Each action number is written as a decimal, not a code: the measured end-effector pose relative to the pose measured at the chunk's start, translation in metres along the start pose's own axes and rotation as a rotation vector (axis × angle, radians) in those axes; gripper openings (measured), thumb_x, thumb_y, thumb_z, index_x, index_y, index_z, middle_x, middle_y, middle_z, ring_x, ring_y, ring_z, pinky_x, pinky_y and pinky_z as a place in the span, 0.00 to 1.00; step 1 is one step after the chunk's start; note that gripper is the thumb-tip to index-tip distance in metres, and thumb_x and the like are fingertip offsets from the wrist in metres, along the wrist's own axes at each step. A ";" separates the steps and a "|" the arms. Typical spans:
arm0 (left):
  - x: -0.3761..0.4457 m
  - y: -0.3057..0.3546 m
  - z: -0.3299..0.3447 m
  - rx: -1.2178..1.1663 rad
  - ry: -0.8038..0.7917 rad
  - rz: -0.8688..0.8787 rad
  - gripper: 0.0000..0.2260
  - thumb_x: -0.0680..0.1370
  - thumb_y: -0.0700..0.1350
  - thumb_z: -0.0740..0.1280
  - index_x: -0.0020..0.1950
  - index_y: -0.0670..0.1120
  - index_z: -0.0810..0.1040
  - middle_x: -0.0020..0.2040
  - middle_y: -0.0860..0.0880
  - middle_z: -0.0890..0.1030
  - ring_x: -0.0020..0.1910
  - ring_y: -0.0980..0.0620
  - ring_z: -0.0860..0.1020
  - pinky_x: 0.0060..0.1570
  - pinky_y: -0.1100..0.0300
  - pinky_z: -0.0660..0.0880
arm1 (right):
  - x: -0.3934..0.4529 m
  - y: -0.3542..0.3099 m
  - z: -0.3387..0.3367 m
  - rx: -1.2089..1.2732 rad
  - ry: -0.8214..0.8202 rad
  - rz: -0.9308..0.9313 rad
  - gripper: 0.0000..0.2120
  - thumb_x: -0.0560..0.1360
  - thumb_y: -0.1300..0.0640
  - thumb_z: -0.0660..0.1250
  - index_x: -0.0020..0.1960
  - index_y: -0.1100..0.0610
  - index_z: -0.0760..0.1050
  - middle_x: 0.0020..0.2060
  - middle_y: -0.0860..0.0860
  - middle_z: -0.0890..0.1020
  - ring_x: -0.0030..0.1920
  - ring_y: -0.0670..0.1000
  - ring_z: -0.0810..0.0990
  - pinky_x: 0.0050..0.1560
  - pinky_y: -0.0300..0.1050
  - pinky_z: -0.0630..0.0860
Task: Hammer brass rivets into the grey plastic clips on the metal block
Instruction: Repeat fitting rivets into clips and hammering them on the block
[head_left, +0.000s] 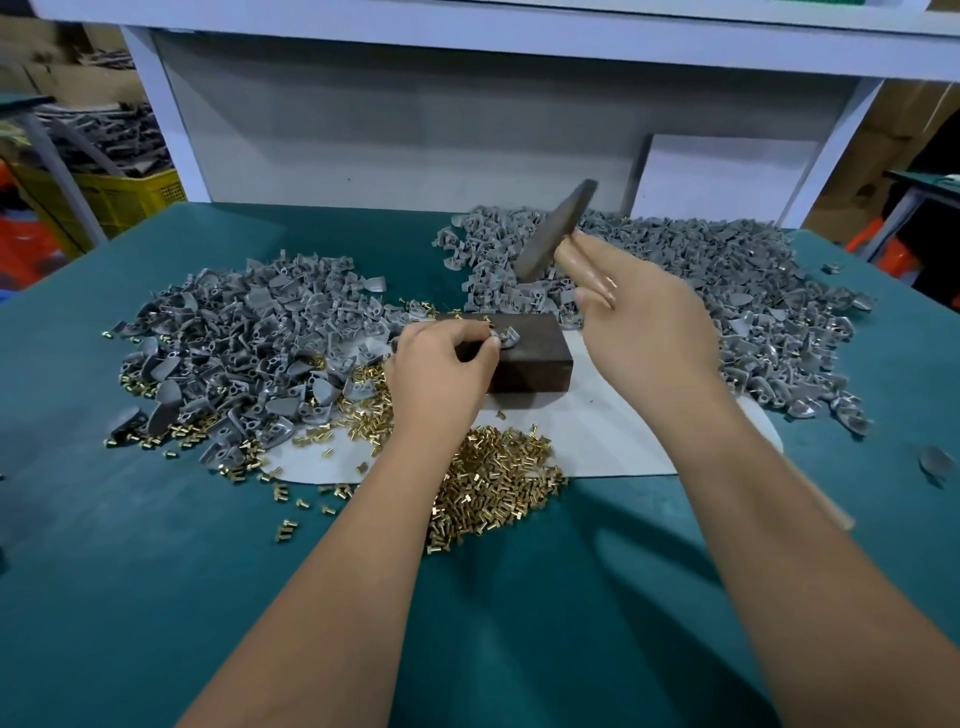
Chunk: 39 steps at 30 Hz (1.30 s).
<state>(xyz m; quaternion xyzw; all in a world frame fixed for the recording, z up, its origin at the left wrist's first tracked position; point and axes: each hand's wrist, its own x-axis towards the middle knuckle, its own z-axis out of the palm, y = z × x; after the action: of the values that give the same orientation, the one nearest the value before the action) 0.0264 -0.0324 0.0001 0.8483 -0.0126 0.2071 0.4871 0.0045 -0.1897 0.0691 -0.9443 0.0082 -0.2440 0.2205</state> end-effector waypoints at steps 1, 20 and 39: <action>0.000 0.000 0.000 -0.006 -0.002 -0.005 0.07 0.77 0.48 0.69 0.53 0.51 0.85 0.53 0.55 0.84 0.60 0.49 0.77 0.61 0.44 0.73 | 0.000 0.004 0.005 0.004 0.023 0.033 0.22 0.79 0.53 0.58 0.70 0.35 0.64 0.55 0.49 0.81 0.45 0.54 0.76 0.35 0.44 0.70; 0.008 -0.003 -0.001 -0.153 -0.089 -0.047 0.05 0.78 0.45 0.69 0.49 0.51 0.84 0.53 0.55 0.82 0.63 0.46 0.73 0.65 0.45 0.70 | -0.005 0.051 0.046 -0.225 0.176 0.009 0.15 0.78 0.54 0.61 0.63 0.54 0.76 0.51 0.56 0.74 0.53 0.56 0.70 0.51 0.48 0.66; -0.001 0.005 -0.004 -0.144 -0.078 0.089 0.14 0.77 0.45 0.71 0.53 0.65 0.79 0.51 0.69 0.76 0.65 0.53 0.62 0.70 0.47 0.62 | -0.014 0.016 0.062 0.154 0.280 -0.394 0.11 0.73 0.62 0.70 0.56 0.59 0.79 0.46 0.52 0.82 0.47 0.51 0.79 0.47 0.44 0.76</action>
<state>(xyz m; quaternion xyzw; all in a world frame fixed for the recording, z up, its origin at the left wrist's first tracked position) 0.0233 -0.0322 0.0054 0.8173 -0.0839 0.1938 0.5361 0.0226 -0.1773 0.0078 -0.8652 -0.1641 -0.4104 0.2368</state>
